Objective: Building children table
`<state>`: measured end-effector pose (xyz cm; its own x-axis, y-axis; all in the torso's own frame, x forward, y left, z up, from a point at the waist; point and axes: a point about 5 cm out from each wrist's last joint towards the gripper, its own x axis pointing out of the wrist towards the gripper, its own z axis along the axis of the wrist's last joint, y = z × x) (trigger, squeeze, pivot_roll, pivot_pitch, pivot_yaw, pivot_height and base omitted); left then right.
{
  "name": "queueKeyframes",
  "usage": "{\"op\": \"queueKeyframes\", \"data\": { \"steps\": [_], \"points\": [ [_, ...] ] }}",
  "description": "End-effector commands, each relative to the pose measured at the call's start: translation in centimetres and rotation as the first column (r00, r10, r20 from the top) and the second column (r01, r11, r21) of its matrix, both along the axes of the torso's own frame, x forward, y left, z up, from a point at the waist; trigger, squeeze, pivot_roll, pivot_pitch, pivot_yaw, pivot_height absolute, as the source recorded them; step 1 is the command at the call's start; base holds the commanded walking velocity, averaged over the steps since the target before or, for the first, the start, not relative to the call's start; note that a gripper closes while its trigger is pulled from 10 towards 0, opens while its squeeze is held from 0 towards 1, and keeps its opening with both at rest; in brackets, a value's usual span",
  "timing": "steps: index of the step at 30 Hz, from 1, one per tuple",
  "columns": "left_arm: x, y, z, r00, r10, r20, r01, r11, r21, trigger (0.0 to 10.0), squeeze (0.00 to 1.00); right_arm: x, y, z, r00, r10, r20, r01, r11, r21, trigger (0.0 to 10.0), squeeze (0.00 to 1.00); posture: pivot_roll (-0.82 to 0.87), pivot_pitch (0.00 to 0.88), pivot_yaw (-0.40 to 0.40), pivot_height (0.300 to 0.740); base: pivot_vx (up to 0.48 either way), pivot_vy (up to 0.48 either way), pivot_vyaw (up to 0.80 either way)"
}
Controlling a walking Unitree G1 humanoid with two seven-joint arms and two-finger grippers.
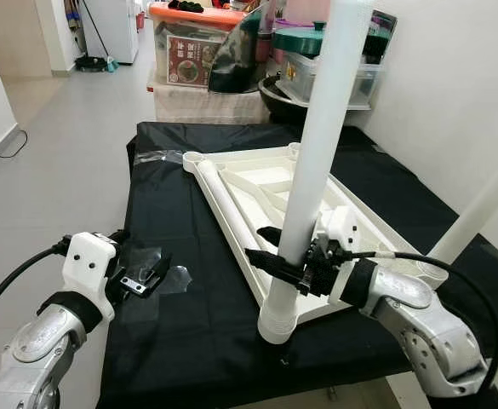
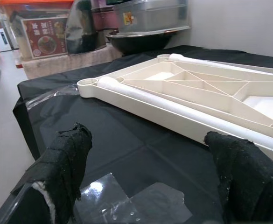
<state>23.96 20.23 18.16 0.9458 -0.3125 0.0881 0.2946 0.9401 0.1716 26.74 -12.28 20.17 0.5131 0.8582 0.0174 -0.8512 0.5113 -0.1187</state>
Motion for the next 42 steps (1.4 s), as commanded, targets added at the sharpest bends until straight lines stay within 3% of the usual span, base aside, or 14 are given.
{"op": "queueKeyframes", "data": {
  "steps": [1, 13, 23, 31, 41, 42],
  "points": [
    [0.0, -0.3, -0.4, 1.0, 0.002, -0.011, -0.002, 1.0, 0.0, 10.0, 0.0, -0.3, 0.2, -0.1, 1.0, 0.008, 0.022, -0.008, 1.0, -0.022, 0.0, 0.0, 0.07, 0.0, -0.133, 0.74, 0.0, 0.0, 0.0],
    [0.1, -0.4, -0.4, 1.0, 0.013, -0.013, -0.013, 1.0, -0.016, 10.0, 0.0, 0.0, 0.3, -0.6, 0.998, 0.036, 0.056, -0.032, 0.996, -0.084, 0.0, 0.0, 0.07, 0.0, -0.138, 0.74, 0.0, 0.0, 0.0],
    [0.0, -0.7, -0.8, 0.999, 0.016, -0.029, -0.017, 0.999, -0.032, 10.0, 0.0, 0.0, 0.6, -0.9, 0.999, 0.03, 0.015, -0.03, 1.0, -0.007, 0.0, 0.0, 0.07, 0.0, -0.136, 0.74, 0.0, 0.0, 0.0],
    [0.1, -0.4, -0.8, 0.999, 0.028, -0.036, -0.03, 0.999, -0.037, 10.0, 0.0, -0.1, 0.5, -1.8, 0.999, -0.042, -0.033, 0.044, 0.996, 0.075, 0.0, 0.0, 0.07, 0.0, -0.125, 0.74, 0.0, 0.0, 0.0],
    [0.2, -0.1, -0.7, 0.999, 0.044, -0.031, -0.044, 0.999, -0.023, 10.0, 0.0, -0.4, 1.0, -2.9, 0.99, -0.122, -0.067, 0.127, 0.989, 0.081, 0.0, 0.0, 0.08, 0.0, -0.121, 0.74, 0.0, 0.0, 0.0],
    [0.3, 0.0, -0.7, 0.998, 0.049, -0.029, -0.049, 0.999, -0.02, 10.0, 0.0, -0.1, 1.0, -3.2, 0.979, -0.187, -0.08, 0.192, 0.979, 0.067, 0.0, 0.0, 0.08, 0.0, -0.12, 0.74, 0.0, 0.0, 0.0]
  ]
}}
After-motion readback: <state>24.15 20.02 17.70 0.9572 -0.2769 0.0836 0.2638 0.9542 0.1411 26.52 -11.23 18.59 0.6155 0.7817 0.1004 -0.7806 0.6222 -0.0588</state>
